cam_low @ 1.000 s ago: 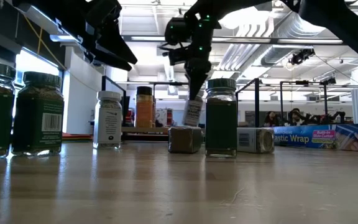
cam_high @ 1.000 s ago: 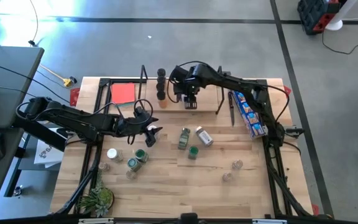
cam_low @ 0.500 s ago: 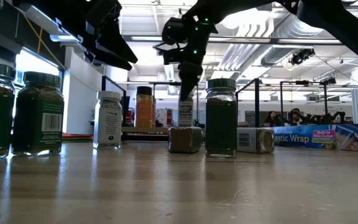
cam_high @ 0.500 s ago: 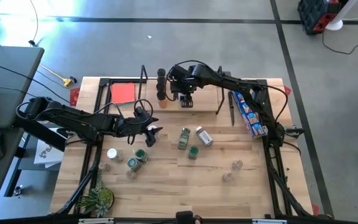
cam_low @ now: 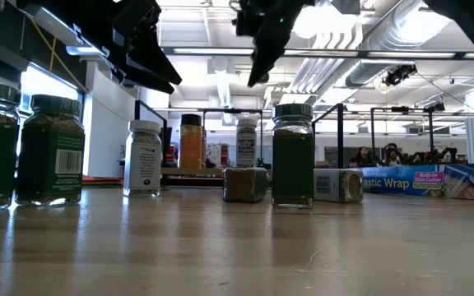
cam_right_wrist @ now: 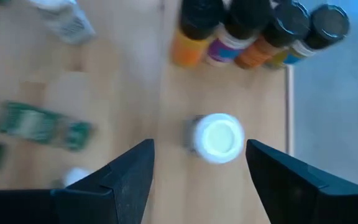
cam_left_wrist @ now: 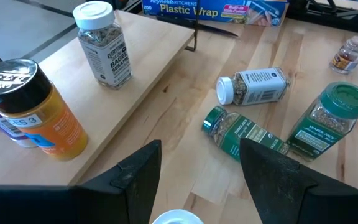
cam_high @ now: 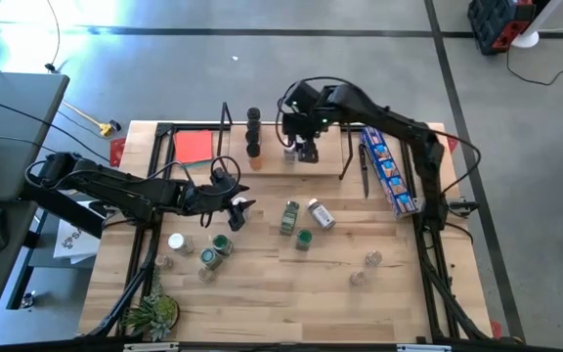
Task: Shelf spices
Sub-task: Put the white seasoning bottle on the shelf
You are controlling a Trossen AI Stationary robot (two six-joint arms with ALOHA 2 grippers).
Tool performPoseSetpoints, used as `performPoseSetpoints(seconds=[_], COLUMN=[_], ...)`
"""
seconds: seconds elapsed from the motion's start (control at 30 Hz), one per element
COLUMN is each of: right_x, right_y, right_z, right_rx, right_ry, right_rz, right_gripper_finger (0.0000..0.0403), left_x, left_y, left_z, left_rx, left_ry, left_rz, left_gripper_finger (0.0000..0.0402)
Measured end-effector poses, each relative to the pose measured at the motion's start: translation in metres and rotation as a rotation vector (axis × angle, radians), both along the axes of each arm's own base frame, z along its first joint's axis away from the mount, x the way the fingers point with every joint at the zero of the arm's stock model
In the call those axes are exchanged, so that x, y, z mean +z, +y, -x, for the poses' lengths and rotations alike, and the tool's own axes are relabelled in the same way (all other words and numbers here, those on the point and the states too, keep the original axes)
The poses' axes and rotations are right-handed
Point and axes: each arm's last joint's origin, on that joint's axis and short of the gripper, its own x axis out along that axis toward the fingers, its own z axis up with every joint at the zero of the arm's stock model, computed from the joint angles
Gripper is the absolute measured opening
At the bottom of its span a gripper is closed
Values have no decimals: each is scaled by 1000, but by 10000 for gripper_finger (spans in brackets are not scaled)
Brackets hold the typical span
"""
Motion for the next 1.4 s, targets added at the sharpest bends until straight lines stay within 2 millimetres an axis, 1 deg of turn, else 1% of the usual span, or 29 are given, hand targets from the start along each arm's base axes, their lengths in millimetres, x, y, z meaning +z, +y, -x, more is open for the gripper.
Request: performPoseSetpoints(seconds=[0.1, 0.17, 0.2, 0.3, 0.43, 0.5, 0.6, 0.7, 0.8, 1.0, 1.2, 1.4], right_x=[5, -1, -7, -32, -69, -88, -116, -137, -153, -173, -180, -179], right_y=[5, 8, 8, 16, 26, 30, 34, 35, 30, 20, 9, 0], right_z=[9, 17, 22, 48, 81, 91, 97, 92, 84, 63, 41, 22], right_rx=[-2, -10, -22, -61, -206, -255, -295, -327, -367, -399, -446, -470], right_ry=[3, -2, -9, -61, -284, -403, -498, -563, -568, -531, -528, -539], right_rz=[-17, -24, -29, -28, -1, -1, -35, -58, -35, -11, 1, 24], right_gripper_finger=[247, 247, 247, 247, 247, 247, 247, 247, 247, 247, 247, 247], left_x=[0, -1, -1, -3, -4, -3, -2, -1, 0, 0, 0, 0], left_y=[-2, -5, -6, -11, -16, -18, -18, -18, -17, -13, -11, -11], left_z=[0, 1, 2, 4, 6, 7, 6, 6, 5, 4, 4, 4], left_rx=[-9, -21, -28, -22, 7, 14, 25, 29, 40, 57, 63, 62], left_ry=[1, 13, 20, 35, 38, 31, 15, 6, -5, -6, -6, -6], left_rz=[0, -2, -4, -18, -46, -56, -64, -64, -65, -65, -65, -64], left_gripper_finger=[210, 210, 210, 210, 210, 210, 210, 210, 210, 210, 210, 210])
